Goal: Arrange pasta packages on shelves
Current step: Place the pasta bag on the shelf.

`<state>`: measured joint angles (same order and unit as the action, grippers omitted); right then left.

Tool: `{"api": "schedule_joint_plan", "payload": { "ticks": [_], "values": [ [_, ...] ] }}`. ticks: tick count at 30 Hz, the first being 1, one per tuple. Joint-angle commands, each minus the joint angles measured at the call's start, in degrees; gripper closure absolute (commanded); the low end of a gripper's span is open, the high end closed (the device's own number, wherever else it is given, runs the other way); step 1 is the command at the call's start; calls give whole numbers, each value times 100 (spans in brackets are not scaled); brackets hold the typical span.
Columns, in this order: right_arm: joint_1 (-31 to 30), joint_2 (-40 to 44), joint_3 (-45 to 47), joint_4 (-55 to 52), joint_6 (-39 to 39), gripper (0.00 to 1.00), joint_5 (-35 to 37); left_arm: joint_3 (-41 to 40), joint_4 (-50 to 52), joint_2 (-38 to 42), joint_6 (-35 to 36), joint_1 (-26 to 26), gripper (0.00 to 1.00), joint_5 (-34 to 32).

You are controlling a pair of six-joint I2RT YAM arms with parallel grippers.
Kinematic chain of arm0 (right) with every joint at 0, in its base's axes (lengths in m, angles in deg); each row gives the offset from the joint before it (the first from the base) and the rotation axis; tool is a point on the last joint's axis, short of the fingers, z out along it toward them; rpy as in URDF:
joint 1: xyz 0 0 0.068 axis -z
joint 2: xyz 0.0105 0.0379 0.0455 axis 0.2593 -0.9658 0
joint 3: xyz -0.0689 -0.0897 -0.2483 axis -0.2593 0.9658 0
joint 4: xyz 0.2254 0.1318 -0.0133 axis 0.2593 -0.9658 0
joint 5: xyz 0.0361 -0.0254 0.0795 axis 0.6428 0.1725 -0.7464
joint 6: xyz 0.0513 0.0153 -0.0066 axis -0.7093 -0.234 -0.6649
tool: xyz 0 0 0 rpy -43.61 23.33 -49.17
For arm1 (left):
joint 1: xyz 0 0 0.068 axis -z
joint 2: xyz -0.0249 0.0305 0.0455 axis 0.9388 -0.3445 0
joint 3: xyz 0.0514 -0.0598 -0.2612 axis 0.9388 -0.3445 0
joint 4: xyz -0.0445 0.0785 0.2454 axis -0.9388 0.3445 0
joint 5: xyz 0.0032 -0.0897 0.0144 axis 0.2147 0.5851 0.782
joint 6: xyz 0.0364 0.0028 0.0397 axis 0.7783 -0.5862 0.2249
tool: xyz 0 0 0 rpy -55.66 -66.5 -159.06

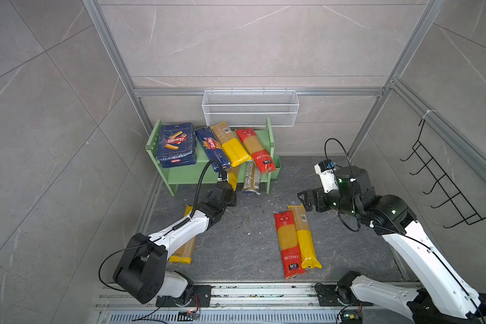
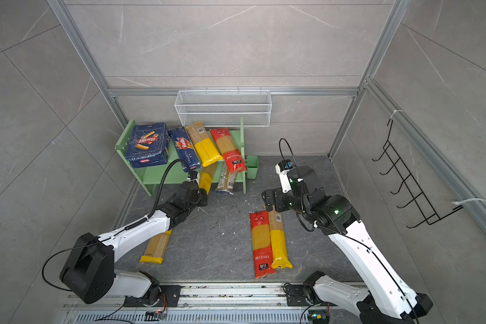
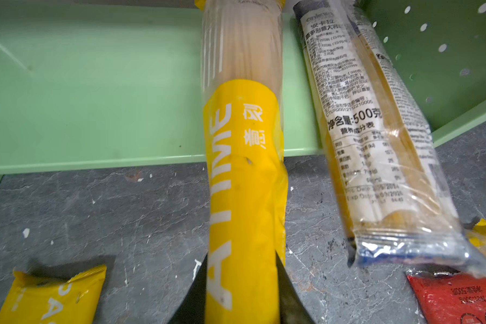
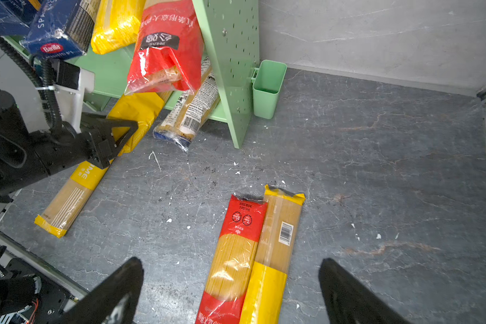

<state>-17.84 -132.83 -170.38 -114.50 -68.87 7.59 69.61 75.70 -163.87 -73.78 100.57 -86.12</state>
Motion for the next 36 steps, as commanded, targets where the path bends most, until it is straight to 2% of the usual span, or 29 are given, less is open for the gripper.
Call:
{"api": "schedule_joint_plan", "payload": {
  "ticks": [1, 16, 20, 23, 25, 28, 32, 36],
  "values": [
    [25, -65, -193, -189, -47, 0, 179, 475, -870, -172, 193, -153, 100, 324],
    [33, -231, -278, -185, -126, 0, 244, 1001, -876, -743, -14, -185, 100, 718],
    [34, -285, -292, -237, -81, 0, 197, 855, -879, -570, -130, -172, 82, 624],
    [32, -242, -243, -197, -67, 0, 139, 826, -769, -423, -130, -172, 61, 598],
    [40, -202, -230, -200, -67, 0, 117, 881, -591, -367, -127, -169, 41, 575],
    [43, -94, -197, -259, -41, 0, 115, 867, -394, -245, -133, -157, 25, 627],
    [44, 112, -120, -308, -32, 0, 95, 713, -169, 37, -167, -57, 18, 522],
    [51, 194, -74, -278, -41, 1, -51, 459, 141, 505, -157, 147, 17, 247]
  ]
}}
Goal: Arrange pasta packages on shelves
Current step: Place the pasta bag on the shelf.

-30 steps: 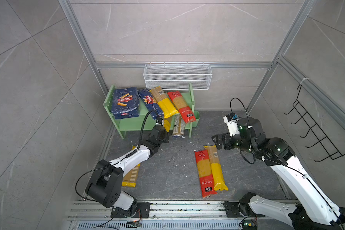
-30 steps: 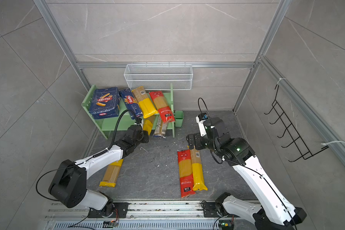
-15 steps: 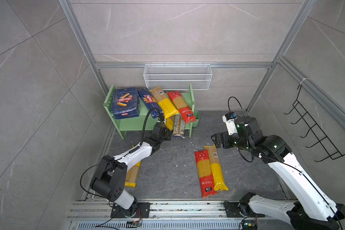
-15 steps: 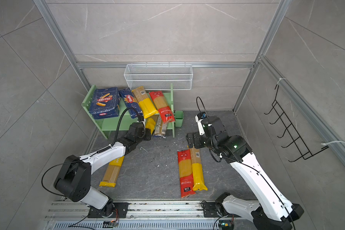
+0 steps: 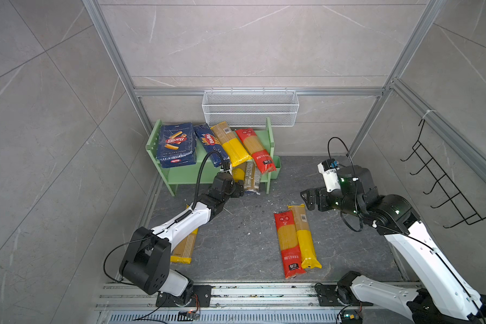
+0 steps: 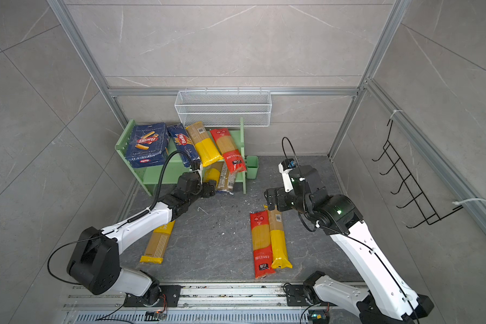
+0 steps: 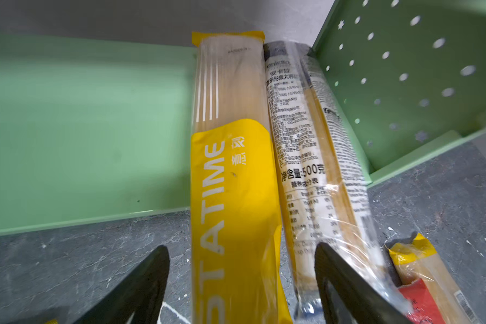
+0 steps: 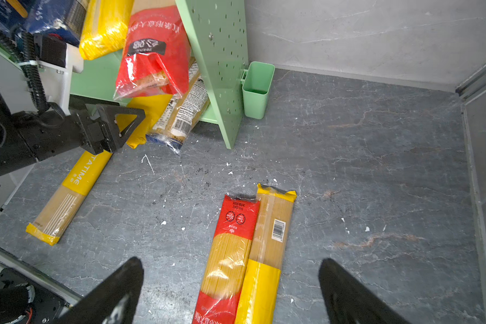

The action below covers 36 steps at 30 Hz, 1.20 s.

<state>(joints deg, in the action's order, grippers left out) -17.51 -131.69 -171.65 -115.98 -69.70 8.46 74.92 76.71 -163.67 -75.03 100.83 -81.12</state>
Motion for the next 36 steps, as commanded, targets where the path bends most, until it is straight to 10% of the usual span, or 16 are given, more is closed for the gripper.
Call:
{"api": "schedule_joint_plan", "payload": {
  "ticks": [1, 16, 36],
  "values": [
    [18, 85, 53, -119, 38, 1, -176, -150, 154, 629, -40, 166, 16, -332],
    [15, 195, 445, 196, -114, 1, -840, -1655, 2233, 2842, -1173, 631, 16, -1450],
    [19, -135, 975, 892, -41, 0, -1776, -2355, 5214, 2913, -4363, 611, 11, -1871]
  ]
}}
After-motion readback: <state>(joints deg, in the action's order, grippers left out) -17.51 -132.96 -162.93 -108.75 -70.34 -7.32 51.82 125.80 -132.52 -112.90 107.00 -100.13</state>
